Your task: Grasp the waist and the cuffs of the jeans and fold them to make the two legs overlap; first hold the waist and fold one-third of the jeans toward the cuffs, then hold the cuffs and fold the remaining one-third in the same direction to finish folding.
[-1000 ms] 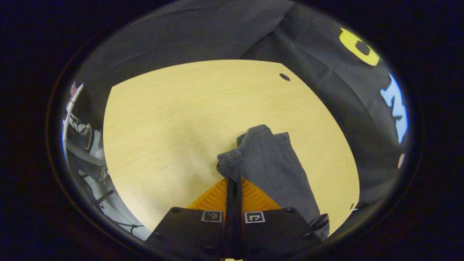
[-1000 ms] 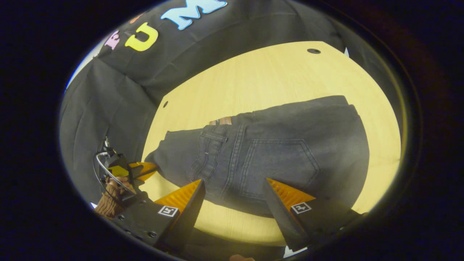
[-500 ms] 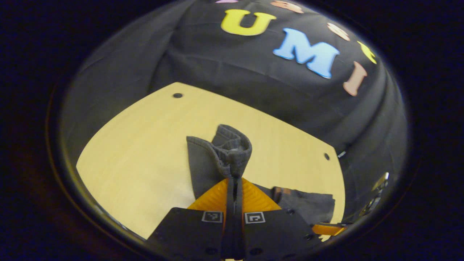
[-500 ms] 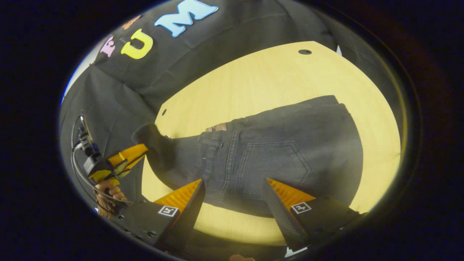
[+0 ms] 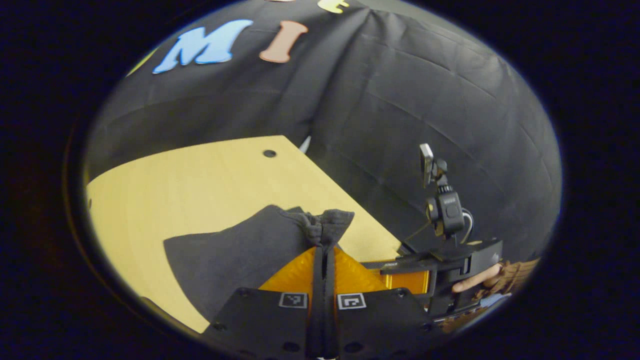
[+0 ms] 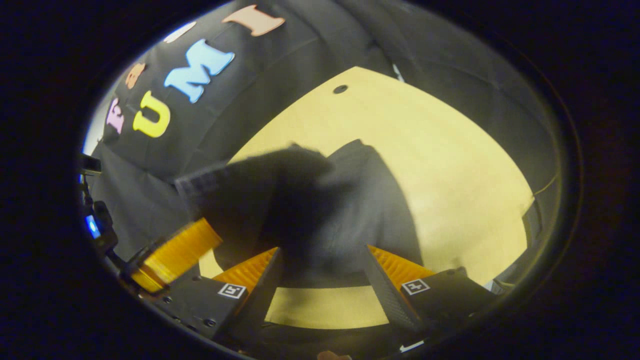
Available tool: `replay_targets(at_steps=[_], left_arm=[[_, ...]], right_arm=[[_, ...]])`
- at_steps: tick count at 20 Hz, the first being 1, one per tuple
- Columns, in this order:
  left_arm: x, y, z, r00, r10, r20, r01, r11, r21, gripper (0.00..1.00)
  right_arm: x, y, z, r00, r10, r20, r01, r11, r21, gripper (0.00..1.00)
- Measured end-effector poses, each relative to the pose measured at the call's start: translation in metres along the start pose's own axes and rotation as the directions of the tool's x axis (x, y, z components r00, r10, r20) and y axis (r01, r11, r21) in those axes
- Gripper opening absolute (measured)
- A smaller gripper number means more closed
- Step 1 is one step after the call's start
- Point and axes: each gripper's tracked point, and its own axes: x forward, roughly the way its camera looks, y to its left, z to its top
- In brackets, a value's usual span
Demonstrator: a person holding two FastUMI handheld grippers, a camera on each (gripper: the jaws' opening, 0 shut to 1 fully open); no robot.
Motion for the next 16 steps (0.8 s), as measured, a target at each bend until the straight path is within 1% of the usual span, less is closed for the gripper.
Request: replay_targets(at_steps=[1,2,3,4,5,6,7,8,9,10,11,12,13,14,15,16], left_arm=[[-0.023,-0.012,0.053,0.998,-0.011,-0.057,0.011,1.0,0.007,0.08],[-0.02,0.004,0.037,0.993,-0.01,-0.119,0.009,1.0,-0.004,0.08],[-0.002,0.011,0.009,0.983,-0.01,-0.183,0.003,0.999,-0.041,0.08],[-0.003,0.026,-0.002,0.97,0.002,-0.244,-0.022,0.996,-0.082,0.08],[-0.003,0.046,-0.012,0.954,0.03,-0.297,-0.07,0.99,-0.124,0.08],[0.001,0.06,-0.021,0.945,0.038,-0.324,-0.102,0.978,-0.183,0.08],[0.009,0.075,-0.023,0.943,0.033,-0.331,-0.123,0.959,-0.256,0.08],[0.008,0.089,-0.023,0.944,0.021,-0.33,-0.138,0.932,-0.336,0.08],[0.004,0.098,-0.018,0.948,-0.008,-0.318,-0.133,0.899,-0.417,0.08],[0.0,0.109,-0.006,0.958,-0.012,-0.286,-0.127,0.876,-0.465,0.12],[-0.006,0.118,0.005,0.961,0.0,-0.276,-0.134,0.875,-0.465,0.12],[-0.009,0.127,0.015,0.964,0.041,-0.264,-0.154,0.893,-0.424,0.08],[-0.008,0.133,0.021,0.961,0.095,-0.259,-0.187,0.915,-0.359,0.08],[-0.009,0.148,0.029,0.956,0.155,-0.249,-0.229,0.924,-0.306,0.11],[-0.011,0.163,0.042,0.949,0.205,-0.239,-0.272,0.915,-0.297,0.08],[-0.016,0.178,0.053,0.941,0.244,-0.234,-0.311,0.895,-0.32,0.08]], right_arm=[[-0.008,-0.009,0.001,1.0,-0.013,0.016,0.013,1.0,0.024,0.96],[-0.014,-0.017,-0.002,0.999,-0.036,0.023,0.035,0.998,0.049,0.96],[-0.022,-0.025,-0.006,0.998,-0.049,0.028,0.047,0.996,0.075,0.96],[-0.028,-0.033,-0.01,0.998,-0.06,0.032,0.056,0.993,0.102,0.96],[-0.034,-0.04,-0.013,0.997,-0.07,0.038,0.064,0.99,0.125,0.96],[-0.037,-0.048,-0.017,0.996,-0.077,0.044,0.07,0.987,0.144,0.96],[-0.04,-0.054,-0.02,0.996,-0.082,0.043,0.074,0.984,0.161,0.96],[-0.042,-0.057,-0.024,0.996,-0.084,0.039,0.076,0.982,0.174,0.96],[-0.045,-0.06,-0.025,0.996,-0.087,0.036,0.079,0.98,0.184,0.96],[-0.047,-0.065,-0.022,0.995,-0.089,0.04,0.08,0.978,0.191,0.96],[-0.047,-0.071,-0.017,0.995,-0.09,0.047,0.079,0.977,0.197,0.96],[-0.047,-0.075,-0.012,0.995,-0.09,0.052,0.077,0.976,0.202,0.96],[-0.048,-0.077,-0.008,0.995,-0.085,0.053,0.073,0.976,0.203,0.96],[-0.048,-0.077,-0.002,0.996,-0.077,0.054,0.065,0.977,0.203,0.96],[-0.05,-0.076,0.002,0.996,-0.067,0.055,0.054,0.979,0.198,0.96],[-0.049,-0.076,0.005,0.997,-0.057,0.053,0.046,0.981,0.188,0.96]])
